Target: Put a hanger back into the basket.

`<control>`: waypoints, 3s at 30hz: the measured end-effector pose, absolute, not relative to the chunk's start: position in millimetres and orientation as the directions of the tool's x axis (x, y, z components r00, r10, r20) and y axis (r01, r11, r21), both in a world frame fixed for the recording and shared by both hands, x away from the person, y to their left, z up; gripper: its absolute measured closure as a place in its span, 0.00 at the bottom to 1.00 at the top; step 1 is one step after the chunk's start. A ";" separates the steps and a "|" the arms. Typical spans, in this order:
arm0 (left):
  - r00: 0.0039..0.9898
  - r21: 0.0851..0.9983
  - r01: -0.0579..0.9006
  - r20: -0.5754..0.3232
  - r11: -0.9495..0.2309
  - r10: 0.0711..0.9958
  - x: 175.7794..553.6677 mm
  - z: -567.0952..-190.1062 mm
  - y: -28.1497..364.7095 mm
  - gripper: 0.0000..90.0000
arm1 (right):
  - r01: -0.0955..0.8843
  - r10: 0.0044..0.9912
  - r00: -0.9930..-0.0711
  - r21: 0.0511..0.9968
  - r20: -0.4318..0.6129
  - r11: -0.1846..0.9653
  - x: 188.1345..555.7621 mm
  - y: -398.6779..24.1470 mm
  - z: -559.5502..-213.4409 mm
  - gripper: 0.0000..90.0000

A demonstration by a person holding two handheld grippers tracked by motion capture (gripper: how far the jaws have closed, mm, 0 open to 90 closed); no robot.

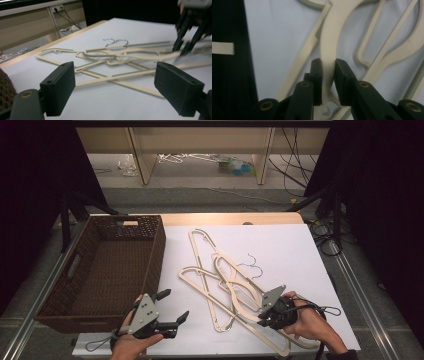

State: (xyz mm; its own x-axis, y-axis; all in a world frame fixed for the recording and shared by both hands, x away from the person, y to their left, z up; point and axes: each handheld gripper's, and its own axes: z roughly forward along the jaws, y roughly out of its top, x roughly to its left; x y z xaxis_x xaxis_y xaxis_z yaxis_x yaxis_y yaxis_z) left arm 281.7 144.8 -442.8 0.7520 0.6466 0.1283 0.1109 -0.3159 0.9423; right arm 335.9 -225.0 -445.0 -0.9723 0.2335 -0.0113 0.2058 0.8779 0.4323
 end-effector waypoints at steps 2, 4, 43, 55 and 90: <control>0.768 0.939 0.117 0.121 -0.323 0.629 283.5 -444.1 138.6 0.22 | 0.199 0.227 -0.974 0.436 -0.014 0.878 334.8 -225.4 -441.6 0.86; 0.784 0.927 0.089 0.160 -0.364 0.600 288.5 -445.7 128.7 0.24 | 0.182 0.211 -0.977 0.450 -0.015 0.874 331.7 -227.2 -434.8 0.86; 0.897 0.800 -0.257 0.406 -0.542 0.173 331.0 -461.2 26.7 0.56 | 0.122 0.123 -0.992 0.537 0.034 0.835 314.8 -230.9 -409.9 0.87; 0.888 0.769 -0.354 0.455 -0.533 0.066 330.9 -447.4 25.1 0.80 | 0.130 0.151 -0.988 0.557 0.007 0.820 317.5 -242.4 -402.5 0.88; 0.908 0.848 0.216 0.007 -0.484 0.418 347.6 -363.1 68.4 0.95 | 0.230 0.455 -0.885 0.750 -0.105 0.620 309.5 -264.0 -350.0 0.47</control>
